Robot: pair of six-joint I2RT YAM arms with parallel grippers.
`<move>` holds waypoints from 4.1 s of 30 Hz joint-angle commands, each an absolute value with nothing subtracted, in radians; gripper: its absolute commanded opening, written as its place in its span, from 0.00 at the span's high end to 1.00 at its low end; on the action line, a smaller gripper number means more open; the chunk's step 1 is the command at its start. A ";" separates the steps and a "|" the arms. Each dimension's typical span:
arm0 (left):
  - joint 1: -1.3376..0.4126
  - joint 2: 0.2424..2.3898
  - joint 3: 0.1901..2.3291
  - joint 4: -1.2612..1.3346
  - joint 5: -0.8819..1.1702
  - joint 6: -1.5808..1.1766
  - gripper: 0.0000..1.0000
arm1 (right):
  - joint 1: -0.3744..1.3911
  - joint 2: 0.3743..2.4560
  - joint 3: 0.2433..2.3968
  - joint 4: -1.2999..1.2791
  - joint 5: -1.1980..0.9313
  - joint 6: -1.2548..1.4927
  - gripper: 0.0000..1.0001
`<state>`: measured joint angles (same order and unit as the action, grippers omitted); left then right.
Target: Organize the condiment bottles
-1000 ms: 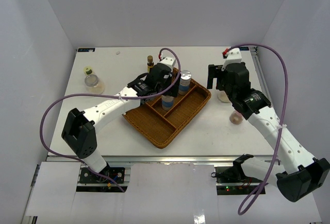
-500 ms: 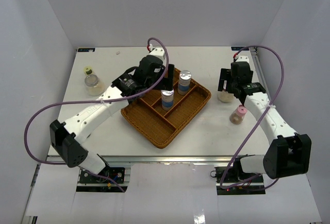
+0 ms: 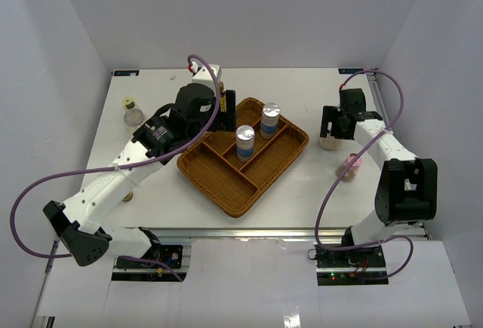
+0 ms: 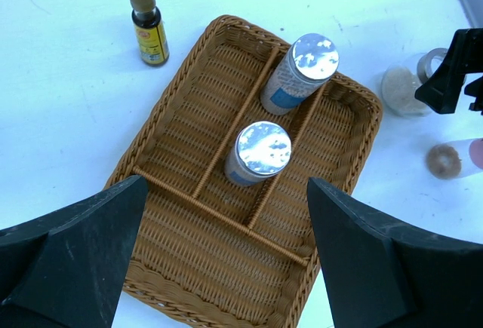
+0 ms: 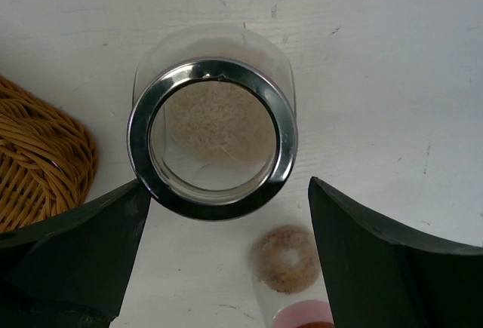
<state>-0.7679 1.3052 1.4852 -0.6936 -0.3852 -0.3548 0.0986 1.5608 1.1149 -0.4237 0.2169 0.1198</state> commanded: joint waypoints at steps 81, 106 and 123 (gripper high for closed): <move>-0.141 1.175 1.483 -0.878 -0.068 -0.419 0.02 | 1.230 1.625 1.294 -0.378 0.385 0.213 0.74; -0.135 1.201 1.474 -0.855 -0.043 -0.417 0.02 | 1.215 1.690 1.177 -0.245 0.405 0.230 0.26; -0.112 1.282 1.490 -0.864 -0.150 -0.473 0.02 | 1.216 1.563 1.221 -0.381 0.439 0.222 0.10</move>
